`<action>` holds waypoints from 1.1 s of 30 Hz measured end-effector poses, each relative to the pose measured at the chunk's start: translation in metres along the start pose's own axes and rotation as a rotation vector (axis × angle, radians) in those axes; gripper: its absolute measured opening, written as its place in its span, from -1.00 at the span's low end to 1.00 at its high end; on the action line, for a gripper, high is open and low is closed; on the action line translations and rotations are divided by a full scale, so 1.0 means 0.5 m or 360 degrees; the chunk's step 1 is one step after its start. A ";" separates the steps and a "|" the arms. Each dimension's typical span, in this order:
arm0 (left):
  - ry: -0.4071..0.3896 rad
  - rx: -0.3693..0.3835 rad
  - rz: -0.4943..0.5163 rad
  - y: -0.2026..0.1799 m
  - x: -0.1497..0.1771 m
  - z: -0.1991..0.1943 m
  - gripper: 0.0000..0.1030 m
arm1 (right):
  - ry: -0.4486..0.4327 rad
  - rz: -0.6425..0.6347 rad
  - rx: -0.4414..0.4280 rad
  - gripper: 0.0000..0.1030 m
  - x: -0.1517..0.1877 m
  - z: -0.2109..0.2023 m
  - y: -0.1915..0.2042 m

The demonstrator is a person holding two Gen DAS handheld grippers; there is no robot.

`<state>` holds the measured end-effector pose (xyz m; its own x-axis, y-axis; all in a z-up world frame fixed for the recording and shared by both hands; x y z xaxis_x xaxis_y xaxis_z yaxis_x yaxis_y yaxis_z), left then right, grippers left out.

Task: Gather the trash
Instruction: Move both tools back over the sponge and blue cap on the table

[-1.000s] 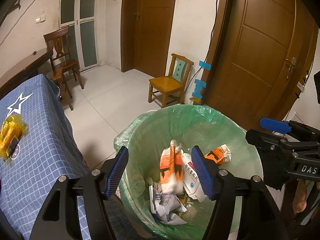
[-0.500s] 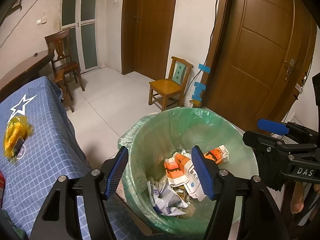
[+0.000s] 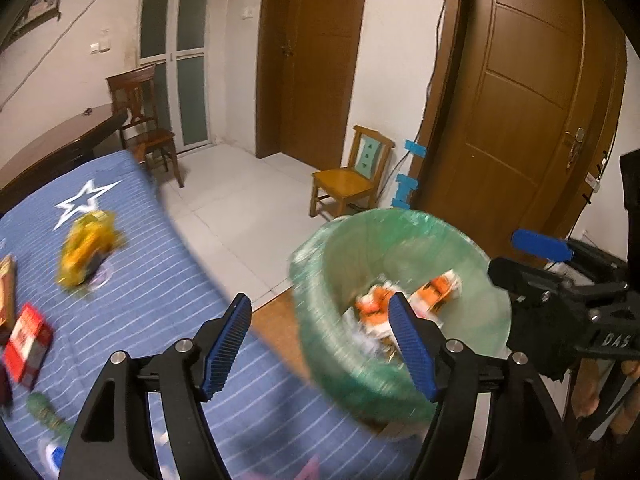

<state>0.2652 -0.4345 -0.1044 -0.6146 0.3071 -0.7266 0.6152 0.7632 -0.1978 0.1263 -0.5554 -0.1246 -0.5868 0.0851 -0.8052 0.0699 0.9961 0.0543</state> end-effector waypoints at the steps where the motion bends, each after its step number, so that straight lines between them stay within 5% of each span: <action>1: -0.0001 -0.0010 -0.0013 0.016 0.010 -0.014 0.40 | -0.0014 -0.0023 -0.0035 0.53 -0.001 -0.002 0.026; 15: -0.0088 -0.0298 -0.0350 0.377 0.155 -0.292 0.40 | 0.0031 -0.0279 -0.0393 0.59 -0.008 0.038 0.305; 28: -0.0143 -0.0672 -0.0733 0.732 0.272 -0.484 0.40 | 0.0192 -0.0530 -0.0649 0.58 0.064 0.083 0.548; 33: -0.0128 -0.0777 -0.0832 0.833 0.296 -0.504 0.40 | 0.0283 -0.0608 -0.0701 0.24 0.088 0.120 0.606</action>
<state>0.3060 0.0722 -0.1283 -0.7184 -0.1963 -0.6674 -0.0522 0.9719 -0.2297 0.1699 -0.2515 -0.1789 -0.6329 -0.3154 -0.7071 -0.4900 0.8702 0.0504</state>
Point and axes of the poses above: each gripper's, at about its wrist camera, not at the fingertips, and z roughly the way its jaws point, y to its left, x to its underside, the point moved 8 cm from there along z, roughly the way its jaws point, and after that the axes turned 8 degrees about -z, right-handed, at the moved point
